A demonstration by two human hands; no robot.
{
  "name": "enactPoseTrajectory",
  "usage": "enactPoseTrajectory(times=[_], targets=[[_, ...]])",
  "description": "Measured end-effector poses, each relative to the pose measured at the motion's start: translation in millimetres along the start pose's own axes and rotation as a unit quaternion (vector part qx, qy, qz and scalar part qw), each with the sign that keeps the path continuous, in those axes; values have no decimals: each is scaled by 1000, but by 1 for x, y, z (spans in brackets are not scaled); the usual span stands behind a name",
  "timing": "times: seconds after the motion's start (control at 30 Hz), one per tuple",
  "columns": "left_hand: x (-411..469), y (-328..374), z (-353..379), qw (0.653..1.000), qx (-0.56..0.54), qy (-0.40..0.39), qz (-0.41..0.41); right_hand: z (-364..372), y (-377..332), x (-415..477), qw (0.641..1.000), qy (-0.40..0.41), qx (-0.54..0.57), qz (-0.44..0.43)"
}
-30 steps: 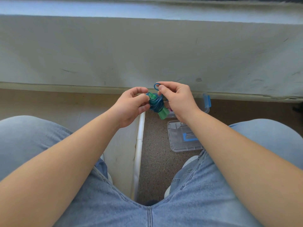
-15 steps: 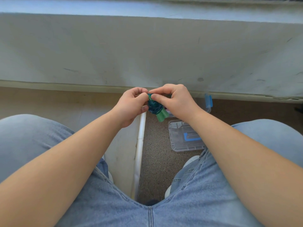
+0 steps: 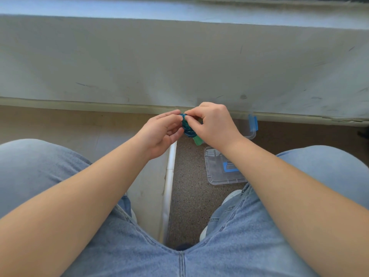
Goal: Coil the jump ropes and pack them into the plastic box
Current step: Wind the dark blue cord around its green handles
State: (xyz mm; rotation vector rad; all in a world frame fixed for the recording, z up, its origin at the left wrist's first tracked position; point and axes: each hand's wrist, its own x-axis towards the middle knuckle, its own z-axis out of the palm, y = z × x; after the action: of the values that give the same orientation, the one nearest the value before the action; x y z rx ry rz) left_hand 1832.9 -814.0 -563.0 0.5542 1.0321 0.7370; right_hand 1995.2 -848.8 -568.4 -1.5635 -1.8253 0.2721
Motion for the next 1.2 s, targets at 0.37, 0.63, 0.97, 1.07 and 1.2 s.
enactPoseTrajectory(times=[0.37,0.63,0.97,1.07,1.2], targets=[[1,-2,-5,999,41,2,-19,4,-3,-6,995,-63,-57,-59],[3,-3,1,986,147,27,80,-1,-3,-4,997,-41,50,36],[4,1,-6,997,64,44,-27,18,-3,-10,996,-63,-62,-24],[5,-1,-5,996,69,55,-23,17,0,-9,997,-63,-41,-9],[6,-6,0,989,130,68,-30,14,-2,-9,996,-76,26,27]])
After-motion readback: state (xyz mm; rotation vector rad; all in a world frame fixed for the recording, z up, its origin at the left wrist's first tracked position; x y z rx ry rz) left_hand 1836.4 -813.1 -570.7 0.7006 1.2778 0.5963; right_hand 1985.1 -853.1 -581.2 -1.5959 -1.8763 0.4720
